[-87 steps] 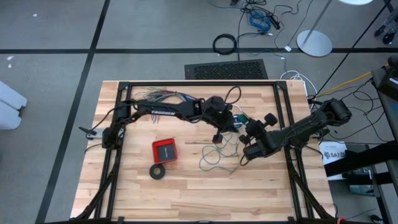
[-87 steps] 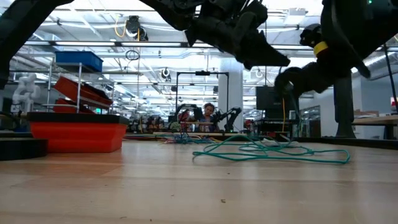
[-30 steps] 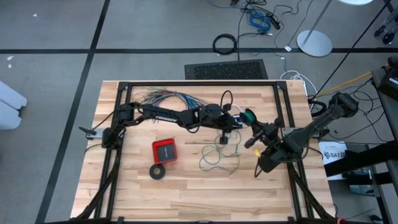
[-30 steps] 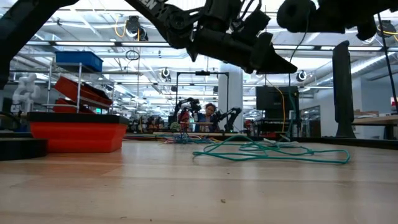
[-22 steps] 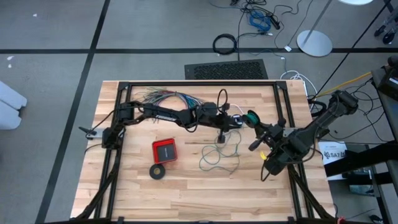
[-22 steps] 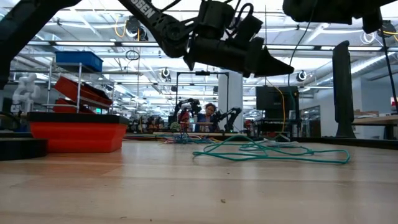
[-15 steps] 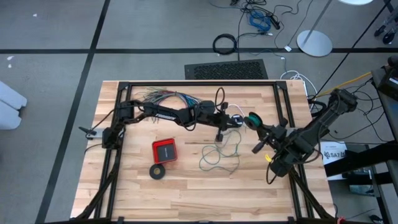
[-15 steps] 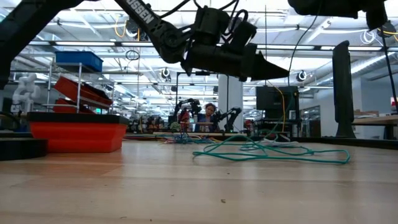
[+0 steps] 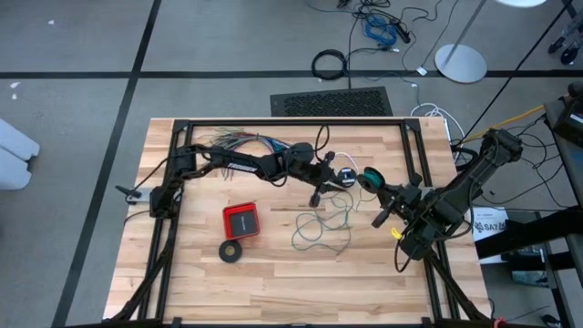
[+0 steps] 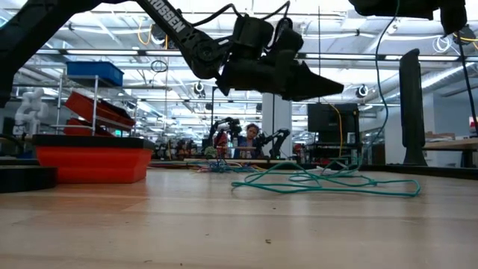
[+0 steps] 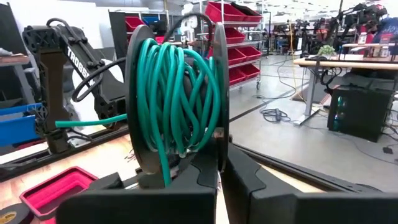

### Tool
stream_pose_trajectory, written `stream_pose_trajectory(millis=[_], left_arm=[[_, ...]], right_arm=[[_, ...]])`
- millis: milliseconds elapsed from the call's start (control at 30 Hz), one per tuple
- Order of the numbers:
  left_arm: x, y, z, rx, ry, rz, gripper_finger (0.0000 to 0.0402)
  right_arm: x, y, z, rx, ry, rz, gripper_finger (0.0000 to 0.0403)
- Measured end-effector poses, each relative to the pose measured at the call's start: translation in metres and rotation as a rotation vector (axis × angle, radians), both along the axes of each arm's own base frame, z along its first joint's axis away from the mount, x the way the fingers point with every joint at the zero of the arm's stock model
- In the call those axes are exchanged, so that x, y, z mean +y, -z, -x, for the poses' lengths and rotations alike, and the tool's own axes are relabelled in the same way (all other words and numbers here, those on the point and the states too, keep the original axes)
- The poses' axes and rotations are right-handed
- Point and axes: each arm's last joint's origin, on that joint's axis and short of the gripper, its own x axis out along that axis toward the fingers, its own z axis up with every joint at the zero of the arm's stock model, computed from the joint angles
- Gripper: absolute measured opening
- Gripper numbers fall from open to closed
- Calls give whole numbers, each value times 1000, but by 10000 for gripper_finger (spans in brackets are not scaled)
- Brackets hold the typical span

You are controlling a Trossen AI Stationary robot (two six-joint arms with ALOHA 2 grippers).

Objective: Coil cords
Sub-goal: Coil the green wire onto the spool

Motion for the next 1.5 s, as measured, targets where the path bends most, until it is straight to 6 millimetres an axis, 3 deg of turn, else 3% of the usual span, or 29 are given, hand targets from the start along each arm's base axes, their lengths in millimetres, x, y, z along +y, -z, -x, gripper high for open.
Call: stream_pose_trajectory(millis=[133, 300, 467, 633, 1100, 1500], left_arm=[[-3, 3, 2, 43, 102, 62, 109], [-25, 3, -2, 32, 179, 102, 148], [-42, 16, -12, -15, 129, 93, 150], [-41, 23, -19, -64, -44, 153, 150], [-52, 29, -22, -88, -6, 180, 150], [-53, 28, -24, -96, -73, 175, 150]], right_arm=[[-2, -2, 2, 2, 0, 3, 0], [-2, -3, 2, 3, 3, 10, 0], [-2, -4, 1, -4, 7, 4, 0], [-2, -4, 1, -8, 7, -1, 0], [-3, -5, 1, -18, 25, 17, 0], [-6, -3, -14, -30, 96, 9, 0]])
